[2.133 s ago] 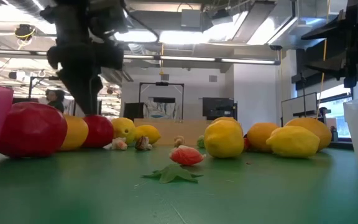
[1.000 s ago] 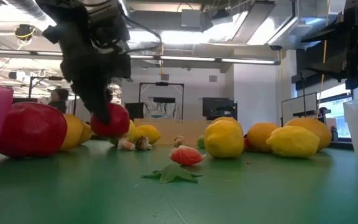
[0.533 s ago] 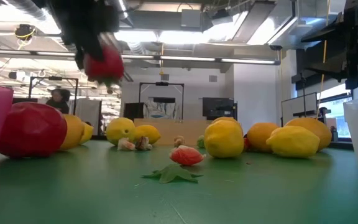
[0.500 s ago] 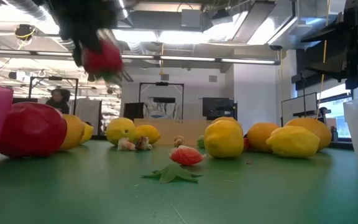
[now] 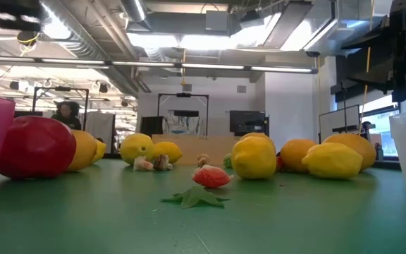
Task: Sort produce into baskets
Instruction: Put the tomato into the red bin
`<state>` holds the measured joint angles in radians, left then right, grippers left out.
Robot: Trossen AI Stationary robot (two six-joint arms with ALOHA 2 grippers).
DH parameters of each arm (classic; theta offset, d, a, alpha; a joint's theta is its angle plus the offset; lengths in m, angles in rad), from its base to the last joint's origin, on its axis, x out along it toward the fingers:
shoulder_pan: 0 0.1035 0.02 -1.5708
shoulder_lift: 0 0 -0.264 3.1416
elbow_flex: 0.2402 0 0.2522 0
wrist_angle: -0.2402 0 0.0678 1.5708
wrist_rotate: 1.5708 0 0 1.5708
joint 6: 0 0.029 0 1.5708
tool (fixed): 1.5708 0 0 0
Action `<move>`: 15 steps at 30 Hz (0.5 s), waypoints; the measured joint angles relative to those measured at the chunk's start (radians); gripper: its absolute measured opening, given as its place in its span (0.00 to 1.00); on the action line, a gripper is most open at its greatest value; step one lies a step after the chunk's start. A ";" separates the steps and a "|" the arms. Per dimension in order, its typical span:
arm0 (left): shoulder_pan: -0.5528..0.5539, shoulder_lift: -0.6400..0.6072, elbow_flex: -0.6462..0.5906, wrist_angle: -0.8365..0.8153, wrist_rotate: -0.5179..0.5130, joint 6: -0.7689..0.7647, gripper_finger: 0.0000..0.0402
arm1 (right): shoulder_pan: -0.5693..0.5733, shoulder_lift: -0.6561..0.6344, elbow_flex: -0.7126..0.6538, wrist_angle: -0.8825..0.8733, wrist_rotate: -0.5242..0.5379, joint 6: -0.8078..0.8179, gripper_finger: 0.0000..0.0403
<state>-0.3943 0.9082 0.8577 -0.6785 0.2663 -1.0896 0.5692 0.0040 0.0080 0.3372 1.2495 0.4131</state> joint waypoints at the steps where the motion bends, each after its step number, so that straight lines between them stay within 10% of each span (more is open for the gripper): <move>1: -0.041 0.008 0.000 -0.001 0.000 -0.040 0.75 | 0.000 0.000 0.000 -0.003 0.000 0.001 0.84; 15: -0.416 0.218 0.000 -0.023 -0.052 -0.311 0.75 | 0.000 0.000 0.000 -0.007 -0.003 0.002 0.84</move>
<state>-0.8100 1.1266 0.8574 -0.7015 0.2146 -1.4005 0.5690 0.0040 0.0082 0.3305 1.2469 0.4152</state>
